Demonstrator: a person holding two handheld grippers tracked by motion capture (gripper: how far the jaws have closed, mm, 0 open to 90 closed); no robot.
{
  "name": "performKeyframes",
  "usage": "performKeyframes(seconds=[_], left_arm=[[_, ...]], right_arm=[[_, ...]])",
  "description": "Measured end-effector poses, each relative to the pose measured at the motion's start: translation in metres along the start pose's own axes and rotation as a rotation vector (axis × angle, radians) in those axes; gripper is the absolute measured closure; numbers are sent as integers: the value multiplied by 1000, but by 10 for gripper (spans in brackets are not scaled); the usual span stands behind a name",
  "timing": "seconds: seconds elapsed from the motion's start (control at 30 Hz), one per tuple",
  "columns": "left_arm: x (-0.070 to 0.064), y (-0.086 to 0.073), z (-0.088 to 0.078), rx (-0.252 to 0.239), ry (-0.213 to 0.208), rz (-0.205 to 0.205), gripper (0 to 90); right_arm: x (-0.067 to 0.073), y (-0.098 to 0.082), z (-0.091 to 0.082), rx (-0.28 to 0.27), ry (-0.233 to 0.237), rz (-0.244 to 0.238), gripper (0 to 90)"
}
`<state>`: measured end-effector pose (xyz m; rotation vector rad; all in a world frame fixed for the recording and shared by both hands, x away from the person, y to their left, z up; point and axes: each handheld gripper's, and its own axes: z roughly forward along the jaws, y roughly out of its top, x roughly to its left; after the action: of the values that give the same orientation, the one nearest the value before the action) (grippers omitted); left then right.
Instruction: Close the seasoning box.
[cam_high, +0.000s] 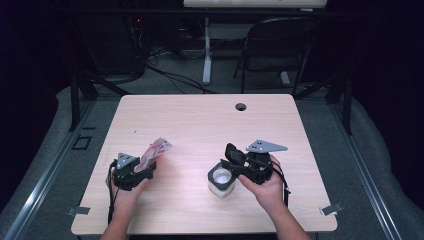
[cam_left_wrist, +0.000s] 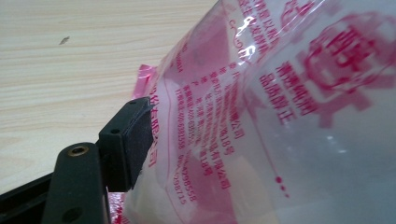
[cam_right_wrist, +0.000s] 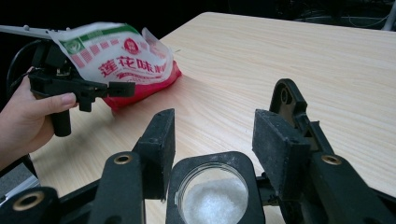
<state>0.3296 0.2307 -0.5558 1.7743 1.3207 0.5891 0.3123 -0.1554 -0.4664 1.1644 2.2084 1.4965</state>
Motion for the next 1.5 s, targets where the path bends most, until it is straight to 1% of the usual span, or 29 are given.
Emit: performKeyframes(seconds=[0.07, 0.17, 0.23, 0.33, 0.43, 0.57, 0.63, 0.8, 1.0, 1.07, 1.13, 1.17, 1.27, 1.37, 1.43, 1.5], left_arm=[[-6, 0, -1, 8, 5, 36, 310], [-16, 0, -2, 4, -7, 80, 310], [-21, 0, -2, 10, -19, 96, 309], [-29, -1, -1, 29, -18, 139, 302], [-36, -2, 0, 38, -26, 165, 295], [-41, -4, 0, 45, -41, 173, 291], [-43, -4, 0, 44, -48, 177, 290], [-46, -4, -1, 44, -58, 183, 290], [-50, -5, 0, 46, -60, 189, 290], [-51, -5, 1, 50, -60, 197, 289], [-51, -6, 2, 56, -60, 196, 288], [-52, -6, 3, 55, -60, 198, 288], [-54, -7, 3, 54, -63, 203, 288], [-57, -7, 3, 57, -67, 206, 288], [-59, -7, 3, 55, -70, 216, 288], [-61, -8, 3, 55, -76, 213, 288]], right_arm=[[0, 0, -1, -2, -4, -1, 486], [-1, 1, -1, -1, -6, -2, 486], [-1, 1, -2, -3, -5, -2, 486], [-1, 1, -2, -9, -7, 1, 486], [-1, 2, -5, -12, -18, -2, 481], [-1, 5, -11, -33, -19, -1, 477], [-2, 6, -14, -40, -27, 0, 476], [-8, 8, -20, -55, -39, 10, 474], [-14, 10, -26, -80, -57, 25, 476], [-17, 10, -27, -80, -68, 30, 481], [-20, 9, -28, -77, -80, 30, 488], [-22, 9, -29, -71, -92, 29, 493], [-26, 8, -29, -72, -105, 40, 515], [-28, 8, -30, -76, -112, 49, 544], [-30, 7, -31, -76, -115, 54, 568], [-32, 7, -32, -73, -111, 59, 611]])
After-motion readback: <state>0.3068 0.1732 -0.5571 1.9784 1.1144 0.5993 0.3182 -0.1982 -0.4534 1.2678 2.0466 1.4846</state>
